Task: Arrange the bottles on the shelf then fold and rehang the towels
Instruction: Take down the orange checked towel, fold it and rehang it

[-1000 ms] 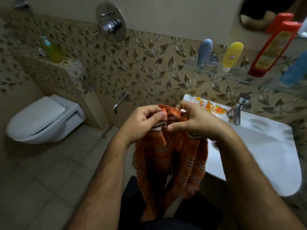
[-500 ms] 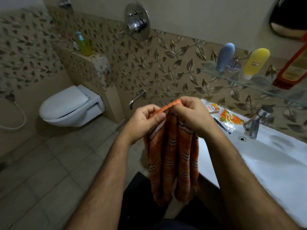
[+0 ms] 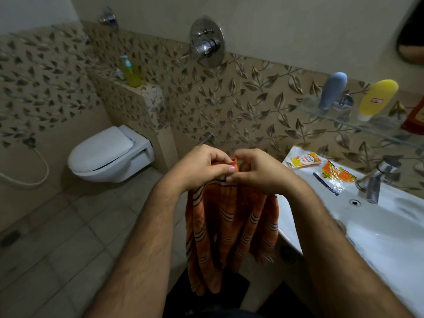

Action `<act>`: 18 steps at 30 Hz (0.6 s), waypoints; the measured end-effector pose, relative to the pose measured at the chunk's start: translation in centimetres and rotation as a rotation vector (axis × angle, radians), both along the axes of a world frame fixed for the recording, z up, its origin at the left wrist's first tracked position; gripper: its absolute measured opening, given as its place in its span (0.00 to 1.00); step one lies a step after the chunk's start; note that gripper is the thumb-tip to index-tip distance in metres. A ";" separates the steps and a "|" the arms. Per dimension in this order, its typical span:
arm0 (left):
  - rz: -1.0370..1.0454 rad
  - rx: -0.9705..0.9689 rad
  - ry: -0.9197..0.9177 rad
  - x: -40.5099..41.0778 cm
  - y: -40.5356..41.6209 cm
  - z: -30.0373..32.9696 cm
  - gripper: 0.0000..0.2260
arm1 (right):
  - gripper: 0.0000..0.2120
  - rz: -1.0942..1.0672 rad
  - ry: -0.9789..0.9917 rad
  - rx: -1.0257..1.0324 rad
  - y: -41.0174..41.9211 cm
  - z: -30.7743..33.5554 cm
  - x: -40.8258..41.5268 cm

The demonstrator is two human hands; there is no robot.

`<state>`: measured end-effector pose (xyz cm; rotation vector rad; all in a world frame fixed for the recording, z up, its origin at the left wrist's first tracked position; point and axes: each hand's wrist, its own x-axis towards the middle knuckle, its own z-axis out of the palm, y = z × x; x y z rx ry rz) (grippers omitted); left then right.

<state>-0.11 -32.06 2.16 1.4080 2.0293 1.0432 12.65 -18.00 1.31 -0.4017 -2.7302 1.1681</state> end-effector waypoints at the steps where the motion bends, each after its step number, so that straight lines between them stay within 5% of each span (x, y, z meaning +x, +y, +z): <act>1: -0.006 -0.009 0.024 -0.5 -0.3 0.3 0.02 | 0.10 -0.024 0.002 0.003 -0.2 -0.2 -0.5; 12: 0.114 0.020 -0.448 -5.2 -4.1 -9.2 0.14 | 0.12 -0.505 0.379 -0.312 -1.7 2.2 -4.6; 14: 0.154 0.063 -0.371 -6.0 -4.5 -10.1 0.14 | 0.11 -0.579 0.420 -0.338 -1.4 1.9 -4.9; 18: 0.486 0.331 0.096 -6.3 -4.6 -9.5 0.09 | 0.14 -0.625 0.437 -0.361 -1.7 1.3 -5.8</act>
